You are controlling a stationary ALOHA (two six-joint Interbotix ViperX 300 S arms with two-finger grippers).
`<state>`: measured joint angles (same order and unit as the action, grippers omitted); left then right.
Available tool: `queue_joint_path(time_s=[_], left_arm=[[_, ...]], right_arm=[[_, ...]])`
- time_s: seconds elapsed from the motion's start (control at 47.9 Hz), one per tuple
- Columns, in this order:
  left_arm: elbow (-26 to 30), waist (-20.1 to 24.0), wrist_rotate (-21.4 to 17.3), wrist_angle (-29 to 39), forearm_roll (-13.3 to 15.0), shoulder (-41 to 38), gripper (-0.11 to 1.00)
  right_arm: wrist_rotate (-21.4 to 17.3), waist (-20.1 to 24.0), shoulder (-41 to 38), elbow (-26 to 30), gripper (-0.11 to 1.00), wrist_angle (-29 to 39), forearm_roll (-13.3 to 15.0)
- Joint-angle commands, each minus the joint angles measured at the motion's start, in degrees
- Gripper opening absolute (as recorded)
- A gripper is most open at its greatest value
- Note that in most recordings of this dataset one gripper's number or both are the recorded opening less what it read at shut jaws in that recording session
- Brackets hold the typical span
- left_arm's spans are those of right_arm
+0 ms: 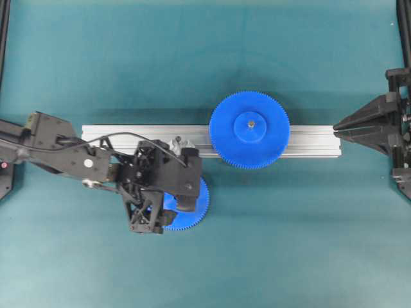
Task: Insert the small gear onto the shaft.
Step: 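Move the left gripper over the loose small blue gear and descend, then close the left gripper on the small blue gear's hub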
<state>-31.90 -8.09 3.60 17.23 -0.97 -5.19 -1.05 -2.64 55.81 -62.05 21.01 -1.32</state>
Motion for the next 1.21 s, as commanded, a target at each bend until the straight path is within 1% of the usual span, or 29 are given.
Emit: queue_joint_path(time_s=[0.0, 0.668, 1.189], left_arm=[[1.8, -0.3, -0.4, 0.5, -0.2, -0.1, 0.9], [2.1, 0.5, -0.3, 1.1, -0.2, -2.1, 0.9], [3.3, 0.7, -0.3, 1.8, -0.2, -4.7, 0.9]], right_arm=[[-0.4, -0.2, -0.2, 0.8, 0.28, 0.1, 0.0], [-0.5, -0.2, 1.2, -0.5, 0.28, 0.1, -0.2], [-0.5, -0.2, 2.3, -1.1, 0.27, 0.1, -0.2]])
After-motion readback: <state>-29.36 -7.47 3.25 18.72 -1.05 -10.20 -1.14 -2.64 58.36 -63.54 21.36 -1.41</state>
